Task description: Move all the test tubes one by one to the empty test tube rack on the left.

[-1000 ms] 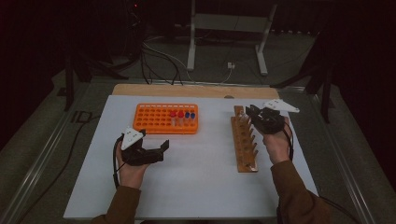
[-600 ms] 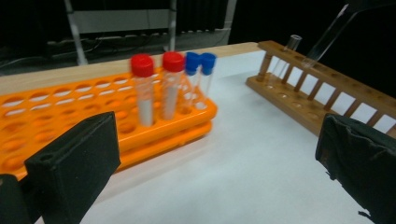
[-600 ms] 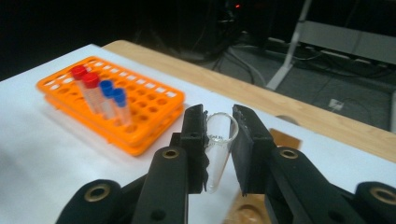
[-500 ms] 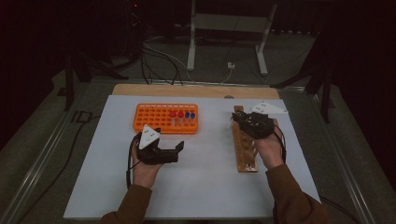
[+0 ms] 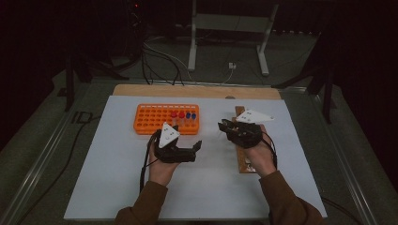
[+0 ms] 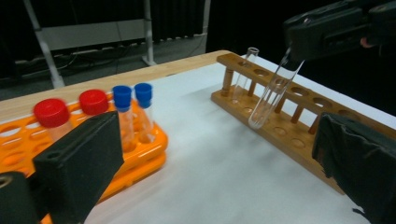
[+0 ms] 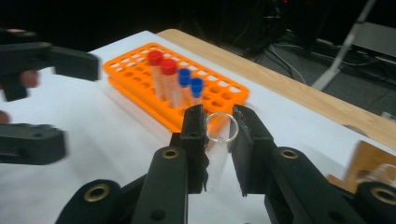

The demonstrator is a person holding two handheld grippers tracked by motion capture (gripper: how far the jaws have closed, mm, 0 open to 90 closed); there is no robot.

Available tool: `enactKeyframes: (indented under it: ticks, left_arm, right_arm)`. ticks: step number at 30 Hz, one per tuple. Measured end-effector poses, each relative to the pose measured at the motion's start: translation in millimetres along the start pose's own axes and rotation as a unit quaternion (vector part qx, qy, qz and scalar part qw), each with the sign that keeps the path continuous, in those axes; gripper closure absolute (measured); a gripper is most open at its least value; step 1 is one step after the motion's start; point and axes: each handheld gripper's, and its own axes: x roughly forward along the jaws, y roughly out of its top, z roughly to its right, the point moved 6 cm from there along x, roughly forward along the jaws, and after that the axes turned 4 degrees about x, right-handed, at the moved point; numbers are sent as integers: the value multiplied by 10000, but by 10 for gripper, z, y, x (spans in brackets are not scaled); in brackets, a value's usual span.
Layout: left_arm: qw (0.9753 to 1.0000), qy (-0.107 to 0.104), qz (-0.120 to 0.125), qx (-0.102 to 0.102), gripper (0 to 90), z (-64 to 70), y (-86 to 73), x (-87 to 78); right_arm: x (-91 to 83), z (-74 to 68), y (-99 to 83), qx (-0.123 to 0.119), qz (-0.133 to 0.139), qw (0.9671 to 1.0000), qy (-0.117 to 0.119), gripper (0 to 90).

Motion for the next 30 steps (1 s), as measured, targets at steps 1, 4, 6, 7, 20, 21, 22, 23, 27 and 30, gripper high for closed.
enactKeyframes:
  ticks: [1,4,6,7,20,21,22,23,27,30]
  left_arm:
    - [10000,-23,-4,27,38,20,7,15]
    - [9998,-57,-32,166,70,90,21,56]
    - [9995,-94,-88,274,80,140,25,94]
    - [9993,-118,-119,328,83,165,26,115]
    - [9967,-221,-272,727,403,336,19,261]
    - [9964,-244,-265,768,452,338,19,256]
    - [9962,-269,-253,786,499,345,21,252]
    - [9960,-297,-239,805,537,353,22,248]
    - [9954,-388,-225,842,657,367,18,243]
    - [9956,-408,-199,824,716,360,17,241]
  right_arm:
    - [8,-29,-4,-23,-9,10000,43,758]
    - [40,-115,-14,-69,-53,9998,159,758]
    - [57,-171,-13,-95,-75,9996,241,758]
    - [64,-198,-10,-107,-74,9995,285,758]
    - [112,-439,-11,-213,-131,9975,667,757]
    - [112,-446,-13,-219,-142,9973,681,757]
    - [113,-450,-14,-225,-146,9972,693,757]
    - [114,-452,-14,-228,-144,9971,706,757]
    - [117,-456,-18,-187,-150,9969,755,757]
    - [120,-457,-24,-172,-162,9967,771,757]
